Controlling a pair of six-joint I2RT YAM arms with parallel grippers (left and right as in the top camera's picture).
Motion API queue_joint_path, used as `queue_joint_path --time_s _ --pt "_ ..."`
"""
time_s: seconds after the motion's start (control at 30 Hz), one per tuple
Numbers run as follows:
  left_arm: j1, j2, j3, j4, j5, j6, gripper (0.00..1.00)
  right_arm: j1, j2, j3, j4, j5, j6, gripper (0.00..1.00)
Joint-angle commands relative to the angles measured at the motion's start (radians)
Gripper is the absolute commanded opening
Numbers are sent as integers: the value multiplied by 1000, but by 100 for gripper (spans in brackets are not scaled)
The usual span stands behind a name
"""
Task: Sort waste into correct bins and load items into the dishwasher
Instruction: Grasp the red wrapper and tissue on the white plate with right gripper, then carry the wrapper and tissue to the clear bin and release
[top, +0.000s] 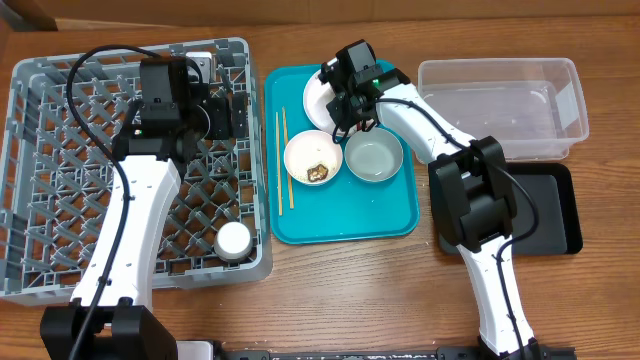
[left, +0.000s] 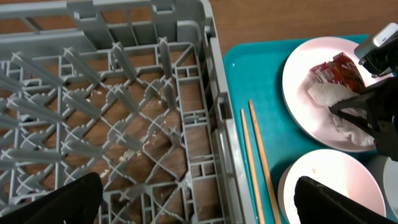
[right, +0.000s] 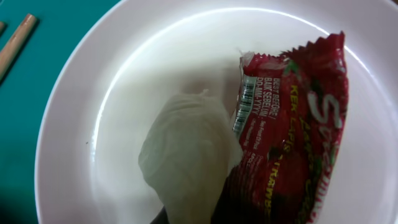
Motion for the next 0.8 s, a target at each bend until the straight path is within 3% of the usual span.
queue_joint_path --time_s 0.0,0.33,0.6,0.77 --pt "6 -28 23 27 -10 -9 100 -13 -75 109 -32 44 80 4" --pt "6 -28 23 37 -10 -9 100 -158 -245 529 -508 115 406 4" --pt "6 -28 23 37 -10 -10 100 -361 -285 541 -868 54 609 4" --pt "6 -28 23 37 -6 -13 100 -433 -283 513 -919 44 625 4"
